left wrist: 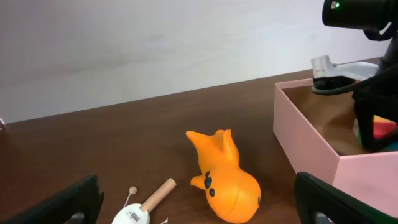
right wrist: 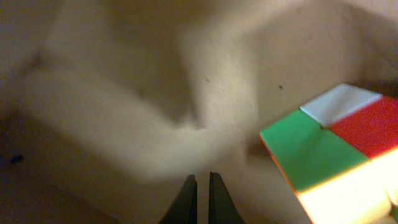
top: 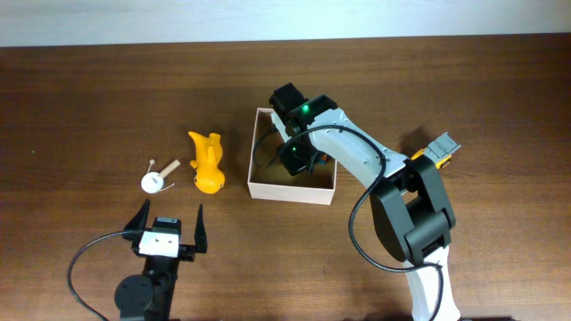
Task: Pack container
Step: 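Open the right gripper to release the cube and rise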
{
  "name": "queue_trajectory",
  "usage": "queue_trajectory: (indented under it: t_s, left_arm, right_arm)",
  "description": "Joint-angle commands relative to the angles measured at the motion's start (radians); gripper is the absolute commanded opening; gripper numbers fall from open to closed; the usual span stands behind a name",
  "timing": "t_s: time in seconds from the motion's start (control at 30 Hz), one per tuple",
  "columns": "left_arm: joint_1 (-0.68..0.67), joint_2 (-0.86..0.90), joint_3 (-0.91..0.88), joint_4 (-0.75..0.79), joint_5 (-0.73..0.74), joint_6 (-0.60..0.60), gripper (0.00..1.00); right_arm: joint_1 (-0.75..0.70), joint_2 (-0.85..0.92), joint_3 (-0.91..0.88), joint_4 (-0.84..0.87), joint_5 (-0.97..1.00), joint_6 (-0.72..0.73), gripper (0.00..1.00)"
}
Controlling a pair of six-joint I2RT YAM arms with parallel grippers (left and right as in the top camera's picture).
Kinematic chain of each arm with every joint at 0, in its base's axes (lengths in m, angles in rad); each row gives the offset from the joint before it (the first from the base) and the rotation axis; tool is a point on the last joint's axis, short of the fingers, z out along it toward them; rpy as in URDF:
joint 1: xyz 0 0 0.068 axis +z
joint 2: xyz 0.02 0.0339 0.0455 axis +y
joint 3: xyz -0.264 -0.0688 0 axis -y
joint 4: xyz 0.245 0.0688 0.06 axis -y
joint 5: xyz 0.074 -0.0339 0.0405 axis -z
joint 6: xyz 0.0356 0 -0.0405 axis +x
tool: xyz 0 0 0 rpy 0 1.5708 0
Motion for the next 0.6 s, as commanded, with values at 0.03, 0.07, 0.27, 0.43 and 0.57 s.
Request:
queue_trajectory:
  t_s: [0.03,0.07,0.27,0.43,0.57]
  left_arm:
    - [0.003,-0.008,-0.005,-0.003,-0.007,0.016,0.99]
    - [0.003,-0.008,-0.005,-0.003,-0.007,0.016,0.99]
    - [0.003,-0.008,-0.005,-0.003,-0.007,0.016,0.99]
    - [0.003,-0.008,-0.005,-0.003,-0.007,0.017,0.99]
    - [0.003,-0.008,-0.005,-0.003,-0.007,0.016,0.99]
  right_arm:
    - [-0.003,-0.002,-0.009,-0.008,0.082,0.06,0.04]
    - [-0.003,-0.002,-0.009,-0.007,0.102,0.061,0.04]
    - [-0.003,-0.002,-0.009,-0.003,0.244,0.056,0.04]
    - [-0.003,-0.002,-0.009,0.005,0.32,0.053,0.04]
    - [-0.003,-0.002,-0.009,0.024,0.338,0.026,0.04]
